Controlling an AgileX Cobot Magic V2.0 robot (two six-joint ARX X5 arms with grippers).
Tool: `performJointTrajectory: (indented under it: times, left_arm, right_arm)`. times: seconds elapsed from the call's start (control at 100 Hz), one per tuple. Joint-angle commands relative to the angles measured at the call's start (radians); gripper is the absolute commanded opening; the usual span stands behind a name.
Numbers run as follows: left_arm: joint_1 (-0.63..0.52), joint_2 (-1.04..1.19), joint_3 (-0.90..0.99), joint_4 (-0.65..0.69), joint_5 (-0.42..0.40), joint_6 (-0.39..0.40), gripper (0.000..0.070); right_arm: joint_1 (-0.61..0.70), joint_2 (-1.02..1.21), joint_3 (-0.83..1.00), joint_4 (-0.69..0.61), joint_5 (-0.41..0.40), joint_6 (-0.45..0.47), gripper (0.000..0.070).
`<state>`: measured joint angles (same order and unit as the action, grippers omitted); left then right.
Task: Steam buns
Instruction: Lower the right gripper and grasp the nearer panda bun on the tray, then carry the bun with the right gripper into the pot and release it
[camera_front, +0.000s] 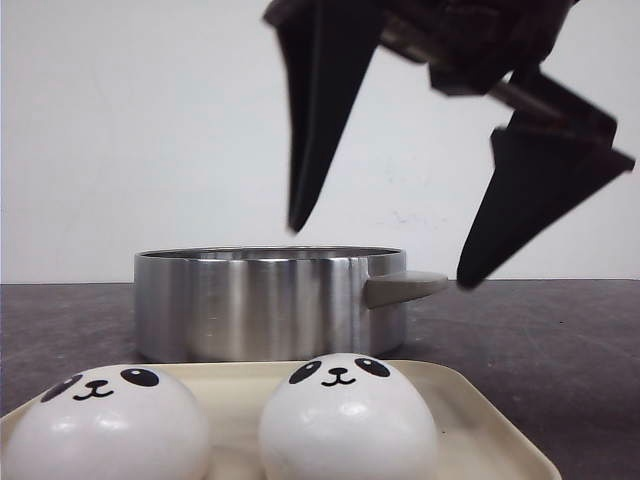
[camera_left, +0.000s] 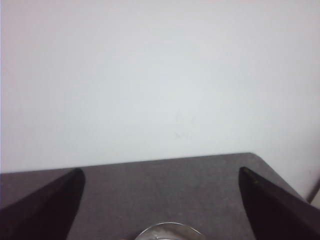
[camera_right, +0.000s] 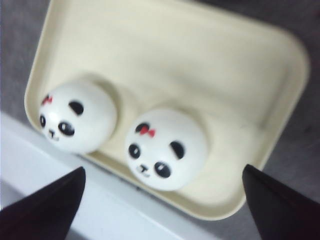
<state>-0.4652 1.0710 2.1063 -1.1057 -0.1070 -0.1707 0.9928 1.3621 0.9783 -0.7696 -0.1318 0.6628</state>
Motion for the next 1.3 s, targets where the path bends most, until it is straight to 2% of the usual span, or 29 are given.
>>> performJointTrajectory:
  times: [0.0,0.27,0.57,0.6,0.64,0.67,0.71,0.75,0.92,1.08,1.29]
  left_arm:
    - [-0.013,0.019,0.018,-0.008,-0.003,0.013,0.0596]
    - [-0.037,0.013,0.017,-0.06,-0.002,0.013,0.0596]
    - [-0.054,0.015,0.015,-0.066,-0.002,0.013,0.0596]
    - [-0.055,0.015,0.015,-0.066,-0.002,0.013,0.0596]
    - [-0.056,0.015,0.015,-0.066,-0.002,0.013,0.0596]
    - [-0.059,0.015,0.015,-0.066,-0.002,0.013,0.0596]
    - [-0.061,0.015,0.015,-0.066,-0.002,0.013,0.0596]
    - [-0.061,0.015,0.015,-0.068,-0.002,0.013,0.0596]
    - [-0.074,0.014,0.015,-0.072,-0.002,0.013,0.0596]
    - [-0.092,0.014,0.015,-0.082,-0.002,0.013,0.0596]
    - [-0.108,0.022,0.015,-0.08,-0.002,0.012,0.0596]
  right_arm:
    - [0.023,0.037,0.01,0.006,-0.002,0.012,0.0576]
    - [0.06,0.122,0.01,0.01,-0.002,0.018,0.0571]
    - [0.057,0.216,0.01,0.087,0.0,0.018,0.0504]
    - [0.056,0.224,0.01,0.091,0.001,0.019,0.0466]
    - [0.056,0.236,0.01,0.097,0.0,0.018,0.0352]
    - [0.057,0.243,0.01,0.098,0.002,0.018,0.0218]
    - [0.056,0.25,0.01,0.101,0.003,0.014,0.0]
    - [0.057,0.253,0.01,0.111,0.012,0.003,0.0018]
    - [0.057,0.22,0.03,0.137,0.038,0.004,0.0012]
    - [0.087,0.101,0.192,0.082,0.092,-0.018,0.001]
    - [0.059,0.092,0.516,0.009,0.268,-0.142,0.0007]
